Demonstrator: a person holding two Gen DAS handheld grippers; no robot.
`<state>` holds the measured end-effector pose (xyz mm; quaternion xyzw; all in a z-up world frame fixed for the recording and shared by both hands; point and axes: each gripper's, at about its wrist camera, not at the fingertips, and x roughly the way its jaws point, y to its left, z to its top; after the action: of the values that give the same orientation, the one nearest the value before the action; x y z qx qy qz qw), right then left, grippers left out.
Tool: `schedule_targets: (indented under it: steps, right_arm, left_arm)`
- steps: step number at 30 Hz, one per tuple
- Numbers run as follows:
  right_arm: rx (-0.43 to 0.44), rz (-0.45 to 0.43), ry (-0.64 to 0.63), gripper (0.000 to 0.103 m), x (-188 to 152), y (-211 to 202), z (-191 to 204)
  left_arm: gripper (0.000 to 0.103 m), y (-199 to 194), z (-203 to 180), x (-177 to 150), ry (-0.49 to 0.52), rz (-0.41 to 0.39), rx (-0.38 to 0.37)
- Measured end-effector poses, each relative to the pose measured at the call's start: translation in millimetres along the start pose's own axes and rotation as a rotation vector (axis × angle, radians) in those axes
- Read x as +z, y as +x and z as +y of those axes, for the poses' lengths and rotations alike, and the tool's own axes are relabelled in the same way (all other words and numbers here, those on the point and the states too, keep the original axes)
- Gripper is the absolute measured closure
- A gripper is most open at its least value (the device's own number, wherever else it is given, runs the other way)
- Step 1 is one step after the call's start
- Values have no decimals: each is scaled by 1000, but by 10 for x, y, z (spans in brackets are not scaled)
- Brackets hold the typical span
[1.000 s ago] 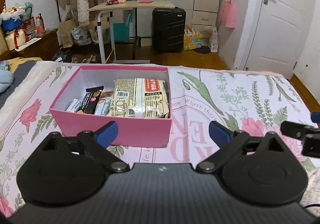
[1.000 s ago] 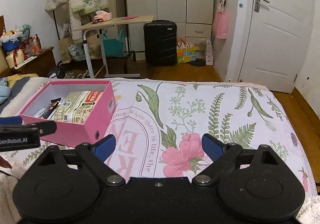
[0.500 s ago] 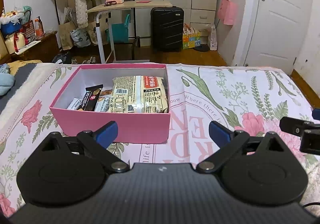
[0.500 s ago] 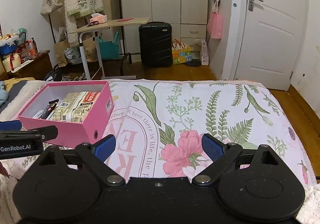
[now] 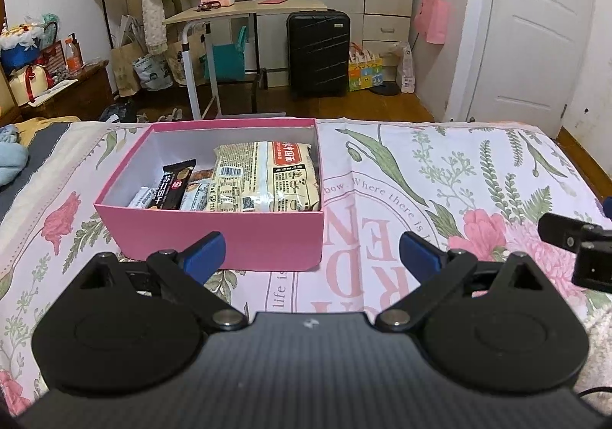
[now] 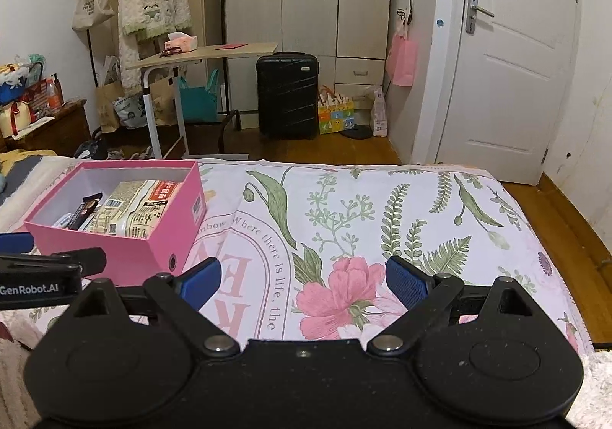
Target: Organize snacks
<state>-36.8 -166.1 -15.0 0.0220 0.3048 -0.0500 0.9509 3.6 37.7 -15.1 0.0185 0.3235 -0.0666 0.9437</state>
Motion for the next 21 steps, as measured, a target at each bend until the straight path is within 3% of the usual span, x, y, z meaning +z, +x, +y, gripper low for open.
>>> schedule_targets:
  steps: [21]
  right_arm:
    - [-7,20,2,8,-8,55,-7]
  left_arm:
    - [4,40,1,-47,-6,11,31]
